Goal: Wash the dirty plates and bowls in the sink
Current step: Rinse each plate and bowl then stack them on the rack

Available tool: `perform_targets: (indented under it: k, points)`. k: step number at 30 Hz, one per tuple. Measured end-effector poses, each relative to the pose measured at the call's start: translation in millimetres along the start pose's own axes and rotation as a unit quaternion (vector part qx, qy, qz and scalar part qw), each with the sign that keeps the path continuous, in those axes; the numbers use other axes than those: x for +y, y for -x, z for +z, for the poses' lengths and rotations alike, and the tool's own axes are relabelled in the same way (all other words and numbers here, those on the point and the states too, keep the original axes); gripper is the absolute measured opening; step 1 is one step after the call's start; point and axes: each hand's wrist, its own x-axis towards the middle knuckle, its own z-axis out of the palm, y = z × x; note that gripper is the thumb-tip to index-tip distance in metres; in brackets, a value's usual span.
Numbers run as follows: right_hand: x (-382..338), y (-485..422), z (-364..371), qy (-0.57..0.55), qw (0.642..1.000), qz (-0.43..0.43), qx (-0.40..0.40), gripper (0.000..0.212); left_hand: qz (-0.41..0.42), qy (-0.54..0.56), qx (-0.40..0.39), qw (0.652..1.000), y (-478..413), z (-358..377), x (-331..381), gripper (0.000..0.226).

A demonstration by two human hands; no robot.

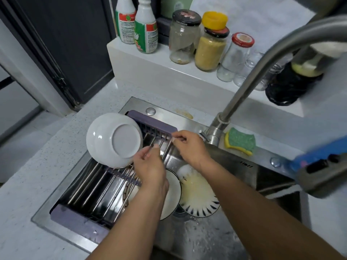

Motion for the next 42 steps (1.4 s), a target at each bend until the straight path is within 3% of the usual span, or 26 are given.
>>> perform_targets:
  k: [2, 5, 12, 17, 21, 25, 31, 37, 42]
  points:
    - [7, 15, -11, -0.027, 1.0, 0.007, 0.011, 0.012, 0.009, -0.01, -0.023, 1.0, 7, 1, -9, 0.019]
    - [35, 42, -19, -0.058, 0.997, 0.048, 0.003, 0.021, -0.002, -0.033, -0.074, 0.997, 23, -3, -26, 0.013]
    - [119, 76, -38, -0.04, 0.984, 0.167, 0.046, 0.021, -0.112, -0.133, -0.168, 0.97, 46, -19, -79, 0.008]
    - [183, 92, -36, 0.085, 0.954, 0.277, 0.079, 0.021, -0.21, -0.164, -0.15, 0.952, 52, -35, -126, 0.007]
    - [211, 102, -31, 0.063, 0.938, 0.33, 0.088, 0.038, -0.279, -0.157, -0.124, 0.939, 45, -43, -151, 0.008]
    - [239, 101, -21, 0.007, 0.923, 0.379, 0.06, 0.03, -0.333, -0.123, -0.103, 0.929, 38, -43, -158, 0.006]
    - [275, 85, -7, -0.023, 0.913, 0.397, 0.094, 0.027, -0.35, -0.126, -0.094, 0.924, 35, -46, -163, 0.005]
    - [242, 95, -26, -0.082, 0.914, 0.387, 0.093, 0.034, -0.337, -0.173, -0.072, 0.923, 39, -55, -164, 0.008]
    - [229, 124, -59, -0.153, 0.9, 0.391, 0.114, 0.02, -0.3, -0.203, -0.1, 0.927, 53, -63, -162, 0.016]
